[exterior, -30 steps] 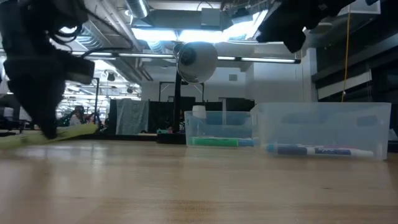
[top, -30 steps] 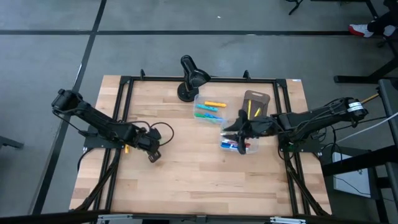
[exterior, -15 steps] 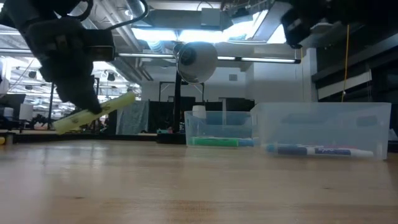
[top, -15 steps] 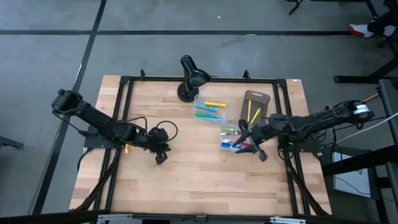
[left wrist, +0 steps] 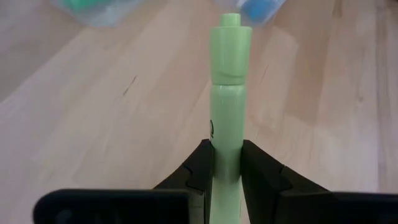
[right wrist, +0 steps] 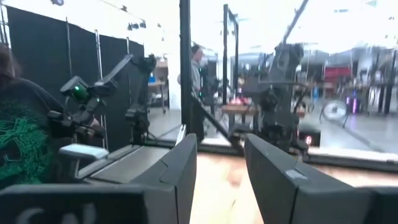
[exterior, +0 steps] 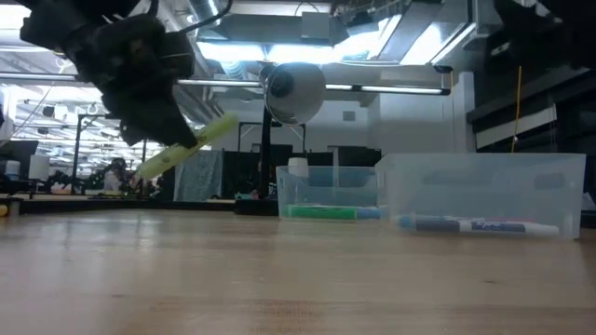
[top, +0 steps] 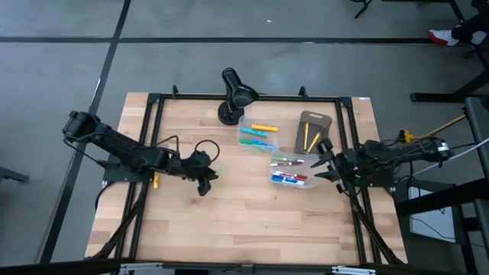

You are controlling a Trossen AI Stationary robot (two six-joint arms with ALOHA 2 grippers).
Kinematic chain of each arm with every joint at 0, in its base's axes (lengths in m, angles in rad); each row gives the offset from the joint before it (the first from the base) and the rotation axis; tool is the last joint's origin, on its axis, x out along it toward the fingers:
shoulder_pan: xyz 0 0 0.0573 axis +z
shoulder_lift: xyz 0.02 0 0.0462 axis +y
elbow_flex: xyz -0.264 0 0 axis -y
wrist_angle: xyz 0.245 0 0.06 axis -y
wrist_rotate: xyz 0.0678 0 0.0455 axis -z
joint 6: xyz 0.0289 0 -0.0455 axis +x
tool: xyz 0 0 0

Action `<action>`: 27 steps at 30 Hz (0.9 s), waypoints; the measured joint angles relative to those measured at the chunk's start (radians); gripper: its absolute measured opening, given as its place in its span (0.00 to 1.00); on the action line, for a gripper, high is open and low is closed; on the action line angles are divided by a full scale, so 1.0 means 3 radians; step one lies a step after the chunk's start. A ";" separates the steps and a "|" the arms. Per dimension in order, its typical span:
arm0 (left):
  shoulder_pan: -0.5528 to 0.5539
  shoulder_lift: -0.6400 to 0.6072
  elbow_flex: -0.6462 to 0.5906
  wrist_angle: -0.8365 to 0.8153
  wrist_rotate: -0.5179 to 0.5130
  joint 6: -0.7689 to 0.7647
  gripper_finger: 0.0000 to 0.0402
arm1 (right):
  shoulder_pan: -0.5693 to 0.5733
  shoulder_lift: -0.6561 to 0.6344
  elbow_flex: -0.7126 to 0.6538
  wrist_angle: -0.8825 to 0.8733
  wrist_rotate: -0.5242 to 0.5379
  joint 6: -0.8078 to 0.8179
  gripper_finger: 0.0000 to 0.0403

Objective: Pick & Place Markers
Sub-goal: Put the light green highlighter pen into the top transparent bin

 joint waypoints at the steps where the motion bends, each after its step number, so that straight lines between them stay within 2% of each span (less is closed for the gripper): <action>1: 0.0012 0.0000 0.0000 0.0039 0.0000 0.0023 0.13 | 0.0000 -0.0121 -0.0034 -0.0030 -0.0003 -0.0036 0.34; 9: 0.0095 0.0000 0.0000 0.0331 -0.0001 0.0211 0.13 | -0.0006 -0.0948 -0.0148 -0.0809 -0.0001 -0.0253 0.34; 11: 0.0118 0.0000 0.0001 0.0389 0.0001 0.0252 0.13 | -0.0005 -0.0945 -0.0151 -0.0962 0.0053 -0.0257 0.34; 15: 0.0153 0.0000 0.0001 0.0566 0.0001 0.0424 0.13 | -0.0005 -0.0947 -0.0155 -0.1181 0.0381 -0.0249 0.34; 27: 0.0200 0.0000 0.0001 0.1051 0.0004 0.0790 0.13 | -0.0005 -0.0944 -0.0181 -0.1519 0.0509 -0.0528 0.34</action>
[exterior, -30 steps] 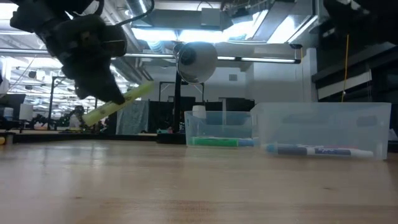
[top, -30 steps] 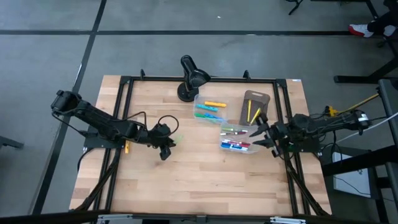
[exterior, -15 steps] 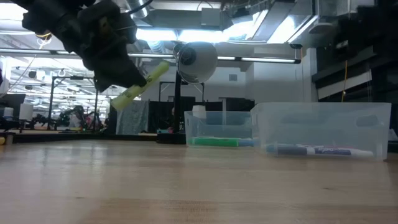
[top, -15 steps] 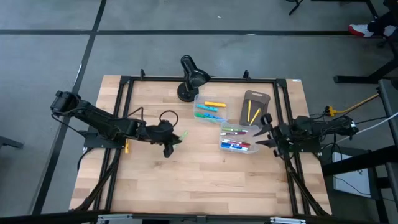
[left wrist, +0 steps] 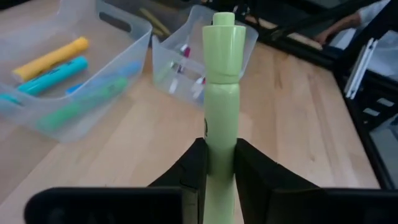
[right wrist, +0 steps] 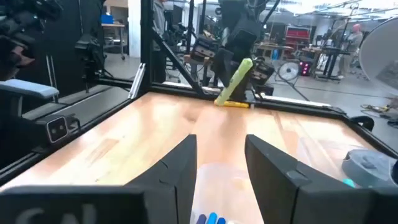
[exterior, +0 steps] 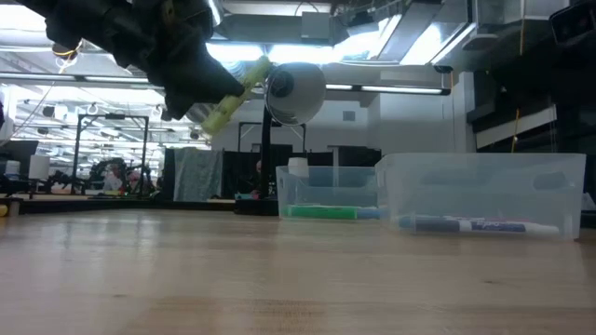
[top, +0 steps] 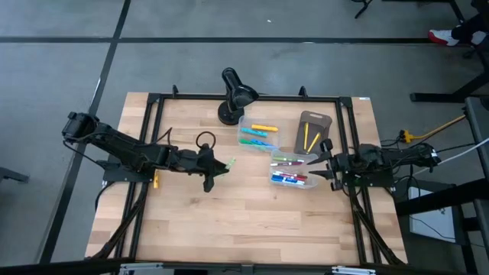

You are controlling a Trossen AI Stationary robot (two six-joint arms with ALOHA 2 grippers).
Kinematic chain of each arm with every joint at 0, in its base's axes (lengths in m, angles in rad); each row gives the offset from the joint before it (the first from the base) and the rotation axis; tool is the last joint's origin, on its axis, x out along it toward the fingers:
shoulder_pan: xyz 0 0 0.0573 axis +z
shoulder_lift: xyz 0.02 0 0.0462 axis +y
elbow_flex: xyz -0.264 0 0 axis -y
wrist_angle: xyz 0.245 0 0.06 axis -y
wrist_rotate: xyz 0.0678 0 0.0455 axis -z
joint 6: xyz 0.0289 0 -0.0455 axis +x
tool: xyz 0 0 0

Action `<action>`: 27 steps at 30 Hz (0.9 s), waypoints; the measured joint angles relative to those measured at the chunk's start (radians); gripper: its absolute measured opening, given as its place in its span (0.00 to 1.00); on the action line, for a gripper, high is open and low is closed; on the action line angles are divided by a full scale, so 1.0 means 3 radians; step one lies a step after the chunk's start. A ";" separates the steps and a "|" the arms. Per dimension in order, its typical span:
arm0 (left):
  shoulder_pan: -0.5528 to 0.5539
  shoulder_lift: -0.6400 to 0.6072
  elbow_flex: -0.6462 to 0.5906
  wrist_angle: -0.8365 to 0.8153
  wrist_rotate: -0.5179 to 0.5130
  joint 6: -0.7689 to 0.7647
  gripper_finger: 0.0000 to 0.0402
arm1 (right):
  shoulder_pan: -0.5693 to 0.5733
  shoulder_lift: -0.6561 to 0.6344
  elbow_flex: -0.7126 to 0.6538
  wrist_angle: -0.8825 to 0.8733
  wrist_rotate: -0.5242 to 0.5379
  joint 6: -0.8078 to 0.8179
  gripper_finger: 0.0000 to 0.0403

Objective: Pick & Place Markers
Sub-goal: Put the light green highlighter pen into the top transparent bin

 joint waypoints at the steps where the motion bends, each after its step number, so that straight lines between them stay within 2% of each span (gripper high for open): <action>1: 0.0000 0.0000 0.0001 0.0031 0.0001 0.0002 0.13 | 0.0000 0.0013 0.0000 0.0000 0.0011 -0.0001 0.34; 13: -0.0004 0.0000 0.0001 0.0132 0.0097 0.0198 0.13 | 0.0000 0.0027 0.0000 0.0006 0.0010 0.0035 0.34; 27: -0.0004 0.0000 0.0001 0.0537 0.0203 0.0462 0.13 | 0.0000 0.0027 0.0001 0.0008 0.0009 0.0035 0.34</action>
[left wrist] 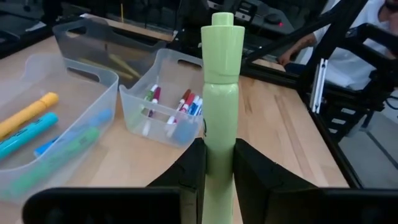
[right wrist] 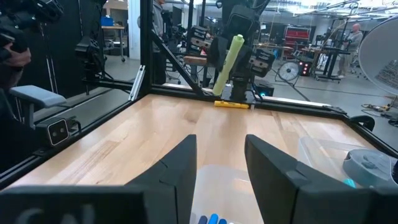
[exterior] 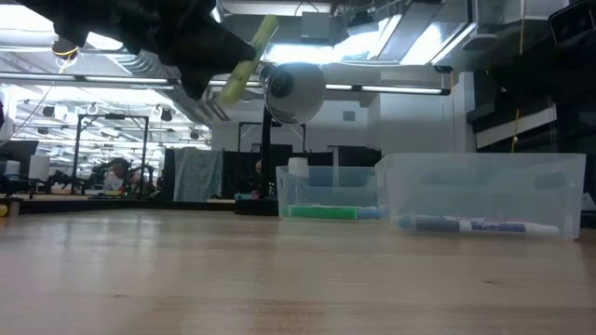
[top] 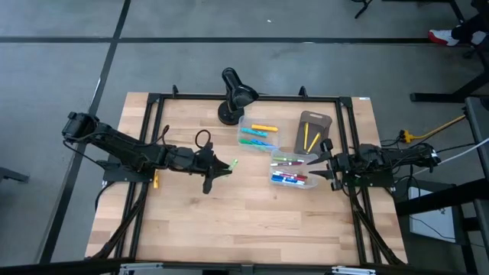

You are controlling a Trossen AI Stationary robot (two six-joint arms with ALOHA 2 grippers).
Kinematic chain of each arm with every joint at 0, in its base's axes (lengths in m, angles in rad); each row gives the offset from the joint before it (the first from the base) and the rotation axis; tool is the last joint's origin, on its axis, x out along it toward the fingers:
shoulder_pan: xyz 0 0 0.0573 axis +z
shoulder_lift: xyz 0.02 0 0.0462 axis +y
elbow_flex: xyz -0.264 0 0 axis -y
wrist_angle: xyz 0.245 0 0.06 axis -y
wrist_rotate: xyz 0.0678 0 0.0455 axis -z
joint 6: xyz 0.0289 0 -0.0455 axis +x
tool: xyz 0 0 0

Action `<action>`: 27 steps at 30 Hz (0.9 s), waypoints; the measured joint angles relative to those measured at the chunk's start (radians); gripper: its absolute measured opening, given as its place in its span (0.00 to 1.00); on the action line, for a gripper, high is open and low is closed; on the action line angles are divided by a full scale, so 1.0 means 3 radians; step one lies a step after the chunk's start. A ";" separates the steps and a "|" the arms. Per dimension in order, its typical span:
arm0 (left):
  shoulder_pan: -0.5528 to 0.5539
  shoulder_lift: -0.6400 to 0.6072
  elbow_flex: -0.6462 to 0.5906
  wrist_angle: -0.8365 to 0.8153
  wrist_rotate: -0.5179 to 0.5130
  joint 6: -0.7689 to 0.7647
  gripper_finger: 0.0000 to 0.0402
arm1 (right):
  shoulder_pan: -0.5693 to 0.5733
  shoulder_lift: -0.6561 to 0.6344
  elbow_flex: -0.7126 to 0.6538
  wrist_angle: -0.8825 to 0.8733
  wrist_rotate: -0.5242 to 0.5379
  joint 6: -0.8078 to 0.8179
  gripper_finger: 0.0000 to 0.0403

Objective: Pick & Place Markers
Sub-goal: Put the light green highlighter pen into the top transparent bin

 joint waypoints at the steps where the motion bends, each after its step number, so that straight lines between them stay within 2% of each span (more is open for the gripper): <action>1: 0.0000 0.0000 0.0000 0.0009 0.0000 0.0000 0.13 | 0.0000 0.0000 0.0000 0.0000 -0.0001 0.0000 0.34; 13: 0.0000 0.0000 0.0015 0.0134 -0.0011 0.0002 0.13 | 0.0000 0.0000 0.0001 0.0001 -0.0001 -0.0001 0.34; 21: 0.0000 0.0059 0.0193 0.0141 -0.0025 0.0205 0.13 | 0.0001 0.0001 0.0002 0.0001 -0.0001 -0.0001 0.34; 27: -0.0001 0.0187 0.0309 0.0123 0.0094 0.0276 0.13 | 0.0001 0.0001 0.0003 0.0001 -0.0001 -0.0001 0.34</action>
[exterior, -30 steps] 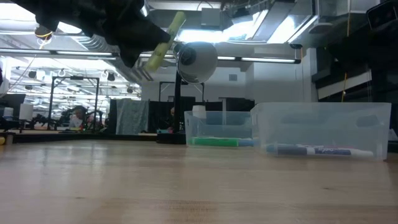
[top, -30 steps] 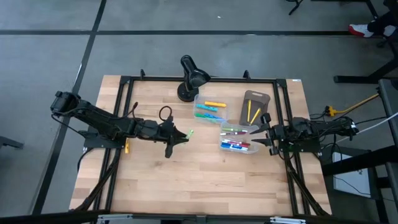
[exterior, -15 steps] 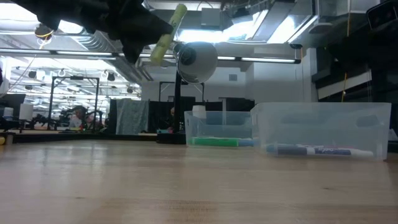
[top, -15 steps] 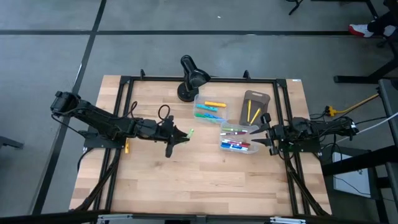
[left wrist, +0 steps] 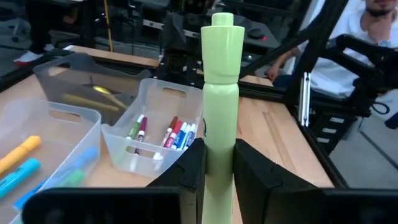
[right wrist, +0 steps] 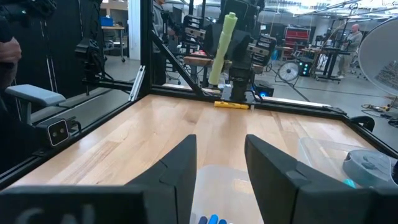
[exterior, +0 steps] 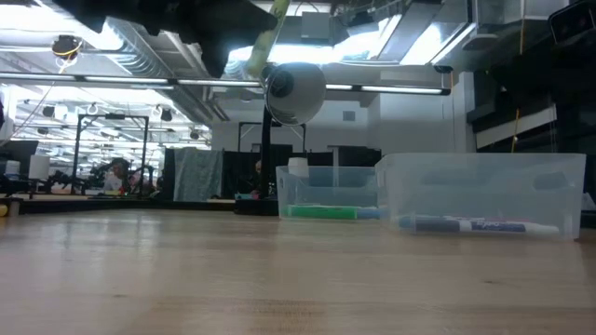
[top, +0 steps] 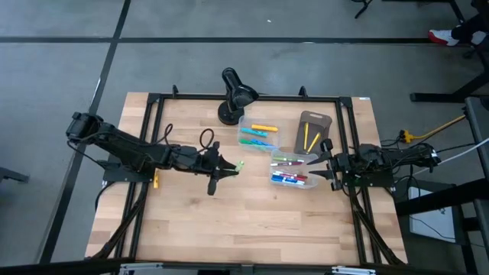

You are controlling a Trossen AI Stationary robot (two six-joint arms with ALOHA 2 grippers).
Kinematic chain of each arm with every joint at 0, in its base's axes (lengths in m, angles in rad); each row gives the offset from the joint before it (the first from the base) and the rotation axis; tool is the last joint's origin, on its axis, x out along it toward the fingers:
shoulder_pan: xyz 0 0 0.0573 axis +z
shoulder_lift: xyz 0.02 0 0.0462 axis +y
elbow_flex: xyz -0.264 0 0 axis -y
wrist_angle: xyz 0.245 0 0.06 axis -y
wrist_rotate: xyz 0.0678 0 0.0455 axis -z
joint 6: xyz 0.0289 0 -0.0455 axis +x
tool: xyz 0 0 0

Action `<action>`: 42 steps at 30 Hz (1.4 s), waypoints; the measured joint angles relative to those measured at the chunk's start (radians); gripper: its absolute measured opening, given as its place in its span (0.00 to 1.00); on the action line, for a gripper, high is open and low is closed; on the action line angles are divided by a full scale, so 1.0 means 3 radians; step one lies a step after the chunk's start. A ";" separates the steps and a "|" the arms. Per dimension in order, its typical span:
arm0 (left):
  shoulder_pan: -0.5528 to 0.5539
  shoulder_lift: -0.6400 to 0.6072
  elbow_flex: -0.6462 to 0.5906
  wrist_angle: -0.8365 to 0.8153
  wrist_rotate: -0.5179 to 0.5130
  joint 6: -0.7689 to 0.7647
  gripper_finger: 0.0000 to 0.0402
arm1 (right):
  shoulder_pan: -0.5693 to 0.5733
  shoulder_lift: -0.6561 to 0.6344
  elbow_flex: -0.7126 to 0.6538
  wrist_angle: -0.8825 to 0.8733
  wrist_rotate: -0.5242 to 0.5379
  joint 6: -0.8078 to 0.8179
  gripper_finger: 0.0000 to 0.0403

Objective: Pick & Place Markers
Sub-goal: Put the light green highlighter pen into the top transparent bin

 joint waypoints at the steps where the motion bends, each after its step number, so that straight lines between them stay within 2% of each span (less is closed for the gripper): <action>1: 0.0000 0.0031 0.0023 0.0001 0.0015 0.0027 0.13 | 0.0000 0.0000 0.0000 0.0001 0.0000 0.0000 0.34; 19: 0.0000 0.0414 0.0300 -0.0007 0.0096 0.0101 0.13 | 0.0000 0.0000 0.0000 0.0000 0.0000 0.0000 0.34; 36: 0.0001 0.0940 0.0801 -0.0028 0.0206 0.0612 0.13 | 0.0000 0.0000 0.0000 0.0001 0.0000 0.0000 0.34; 42: 0.0052 0.0946 0.0828 -0.0025 -0.0071 0.0634 0.13 | 0.0000 0.0000 0.0000 0.0001 0.0000 0.0000 0.34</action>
